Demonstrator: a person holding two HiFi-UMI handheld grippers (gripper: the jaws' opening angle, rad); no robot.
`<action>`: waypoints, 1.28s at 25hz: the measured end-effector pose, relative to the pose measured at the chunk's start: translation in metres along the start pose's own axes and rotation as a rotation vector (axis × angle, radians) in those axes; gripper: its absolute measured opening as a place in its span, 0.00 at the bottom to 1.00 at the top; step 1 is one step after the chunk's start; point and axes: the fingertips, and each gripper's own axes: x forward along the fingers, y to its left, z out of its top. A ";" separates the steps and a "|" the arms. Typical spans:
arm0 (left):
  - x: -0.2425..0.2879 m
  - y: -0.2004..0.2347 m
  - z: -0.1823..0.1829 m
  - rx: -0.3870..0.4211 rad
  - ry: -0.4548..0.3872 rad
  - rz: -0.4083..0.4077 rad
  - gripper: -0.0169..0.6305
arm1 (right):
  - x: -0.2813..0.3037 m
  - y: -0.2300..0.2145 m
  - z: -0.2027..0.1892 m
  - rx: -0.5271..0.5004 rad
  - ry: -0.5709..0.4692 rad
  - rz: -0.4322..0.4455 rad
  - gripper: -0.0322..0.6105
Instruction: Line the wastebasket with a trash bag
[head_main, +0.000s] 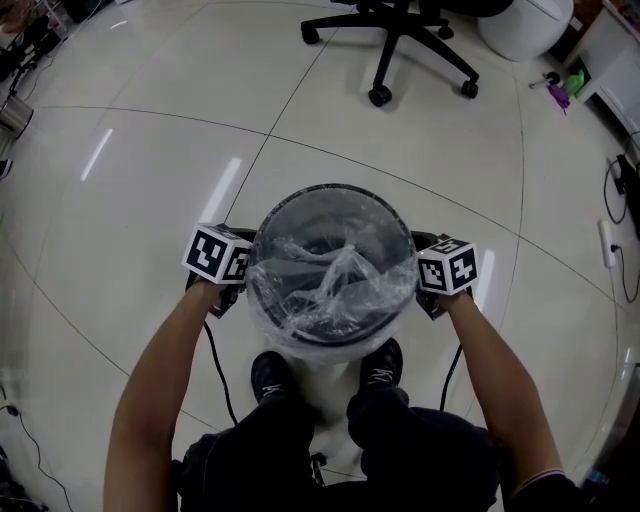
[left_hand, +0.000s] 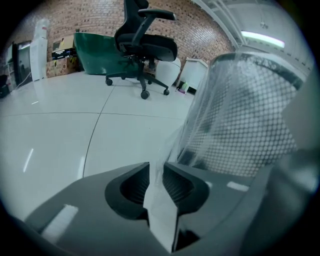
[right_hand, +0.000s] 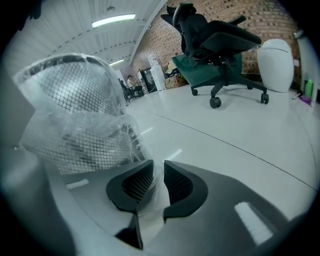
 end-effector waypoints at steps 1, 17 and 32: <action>-0.003 0.003 0.000 -0.003 -0.003 0.017 0.15 | -0.003 -0.002 0.001 0.002 -0.006 -0.008 0.17; -0.051 -0.009 -0.027 0.017 0.006 0.124 0.26 | -0.104 -0.002 0.021 -0.011 -0.140 -0.082 0.23; -0.089 -0.049 -0.051 0.024 -0.044 0.124 0.26 | -0.144 0.121 0.006 -0.159 -0.136 0.137 0.29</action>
